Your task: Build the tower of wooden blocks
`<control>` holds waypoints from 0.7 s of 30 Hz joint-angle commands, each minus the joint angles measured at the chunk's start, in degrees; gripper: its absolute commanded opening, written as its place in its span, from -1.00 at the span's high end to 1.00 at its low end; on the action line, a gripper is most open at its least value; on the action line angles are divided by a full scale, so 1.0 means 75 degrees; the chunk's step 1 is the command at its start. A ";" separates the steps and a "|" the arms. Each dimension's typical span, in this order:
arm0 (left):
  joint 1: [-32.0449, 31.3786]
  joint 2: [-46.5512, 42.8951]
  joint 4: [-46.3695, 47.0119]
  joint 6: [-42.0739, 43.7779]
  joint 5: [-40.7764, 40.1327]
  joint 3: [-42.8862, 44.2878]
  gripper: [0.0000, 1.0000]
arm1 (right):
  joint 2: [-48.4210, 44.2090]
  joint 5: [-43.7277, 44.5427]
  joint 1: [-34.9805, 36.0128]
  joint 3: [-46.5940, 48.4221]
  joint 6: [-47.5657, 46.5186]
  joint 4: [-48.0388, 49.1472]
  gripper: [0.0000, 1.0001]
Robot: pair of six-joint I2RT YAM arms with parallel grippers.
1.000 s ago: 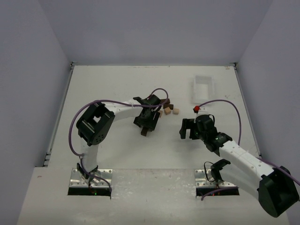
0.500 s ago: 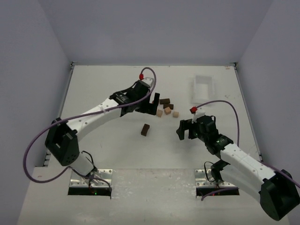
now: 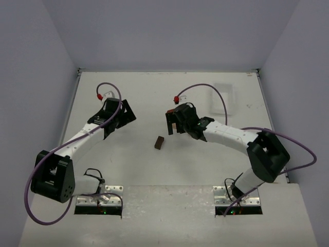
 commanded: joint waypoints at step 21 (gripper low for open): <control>0.0085 -0.0437 0.0834 -0.0213 0.0042 -0.0199 -1.00 | 0.2462 0.1636 0.0491 0.2084 0.2405 -0.0977 -0.76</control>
